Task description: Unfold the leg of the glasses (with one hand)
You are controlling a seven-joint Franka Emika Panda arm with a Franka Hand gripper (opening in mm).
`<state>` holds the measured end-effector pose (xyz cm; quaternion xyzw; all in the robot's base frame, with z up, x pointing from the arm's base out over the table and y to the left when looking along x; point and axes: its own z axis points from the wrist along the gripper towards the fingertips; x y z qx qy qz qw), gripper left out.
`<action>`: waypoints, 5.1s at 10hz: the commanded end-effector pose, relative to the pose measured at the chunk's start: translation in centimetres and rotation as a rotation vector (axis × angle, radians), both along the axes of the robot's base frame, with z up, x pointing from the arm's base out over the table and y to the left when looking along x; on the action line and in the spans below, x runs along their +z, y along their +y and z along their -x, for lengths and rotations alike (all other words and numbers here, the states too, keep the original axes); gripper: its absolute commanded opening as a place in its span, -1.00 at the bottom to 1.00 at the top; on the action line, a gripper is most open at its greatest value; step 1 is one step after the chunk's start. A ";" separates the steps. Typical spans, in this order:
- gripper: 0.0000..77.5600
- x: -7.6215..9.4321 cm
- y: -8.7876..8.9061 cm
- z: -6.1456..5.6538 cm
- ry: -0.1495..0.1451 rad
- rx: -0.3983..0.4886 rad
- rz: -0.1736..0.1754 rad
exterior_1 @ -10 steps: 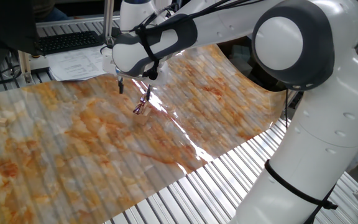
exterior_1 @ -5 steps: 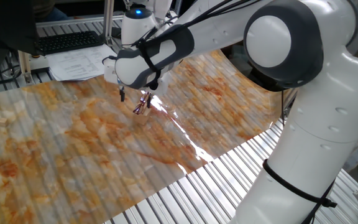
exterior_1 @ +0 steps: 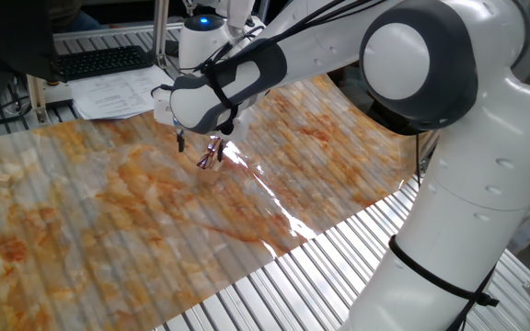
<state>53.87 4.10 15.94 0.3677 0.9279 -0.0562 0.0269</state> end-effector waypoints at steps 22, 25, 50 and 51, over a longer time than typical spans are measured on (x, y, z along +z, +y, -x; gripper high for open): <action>-0.97 -0.8 0.1 0.4 0.001 0.010 0.043; -0.97 -0.8 0.1 0.4 0.001 0.010 0.043; -0.97 -2.0 3.8 -0.3 0.007 -0.042 -0.086; -0.97 -2.5 4.0 -0.3 0.008 -0.036 -0.088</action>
